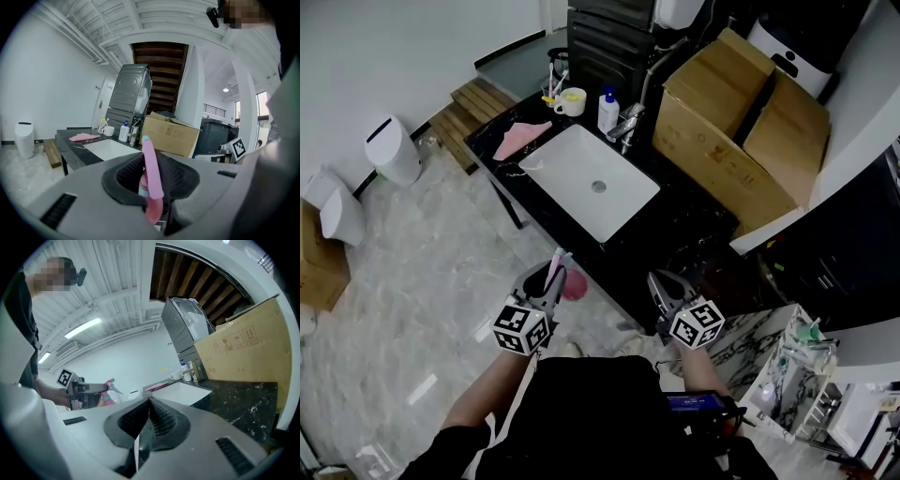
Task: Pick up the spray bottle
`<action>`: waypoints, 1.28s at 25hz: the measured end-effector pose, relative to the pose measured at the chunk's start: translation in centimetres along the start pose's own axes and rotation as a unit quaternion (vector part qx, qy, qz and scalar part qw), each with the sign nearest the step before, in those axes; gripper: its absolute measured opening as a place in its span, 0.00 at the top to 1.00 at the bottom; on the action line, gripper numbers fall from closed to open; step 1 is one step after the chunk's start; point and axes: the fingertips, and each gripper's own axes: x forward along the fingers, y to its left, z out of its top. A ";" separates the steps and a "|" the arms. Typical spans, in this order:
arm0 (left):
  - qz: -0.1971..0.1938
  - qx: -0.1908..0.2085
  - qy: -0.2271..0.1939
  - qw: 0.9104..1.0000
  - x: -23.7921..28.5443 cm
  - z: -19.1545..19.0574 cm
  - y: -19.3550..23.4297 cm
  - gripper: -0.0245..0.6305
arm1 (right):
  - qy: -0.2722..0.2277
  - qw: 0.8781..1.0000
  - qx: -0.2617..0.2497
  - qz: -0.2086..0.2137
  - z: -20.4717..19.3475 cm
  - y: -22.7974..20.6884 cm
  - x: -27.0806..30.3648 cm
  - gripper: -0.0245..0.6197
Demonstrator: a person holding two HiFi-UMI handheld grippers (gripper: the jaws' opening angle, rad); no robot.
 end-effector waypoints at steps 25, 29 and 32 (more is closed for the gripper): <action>0.030 -0.022 0.027 0.999 -6.5 -5.2 4.3 0.82 | 0.023 0.999 -0.020 0.022 -3.5 5.6 1.7 0.92; 0.026 -0.025 0.029 0.999 -6.9 -5.4 4.4 0.82 | 0.023 0.999 -0.018 0.021 -3.7 6.2 1.6 0.92; 0.022 -0.030 0.031 0.999 -7.3 -5.5 4.0 0.82 | 0.025 0.999 -0.015 0.019 -4.0 6.7 1.1 0.92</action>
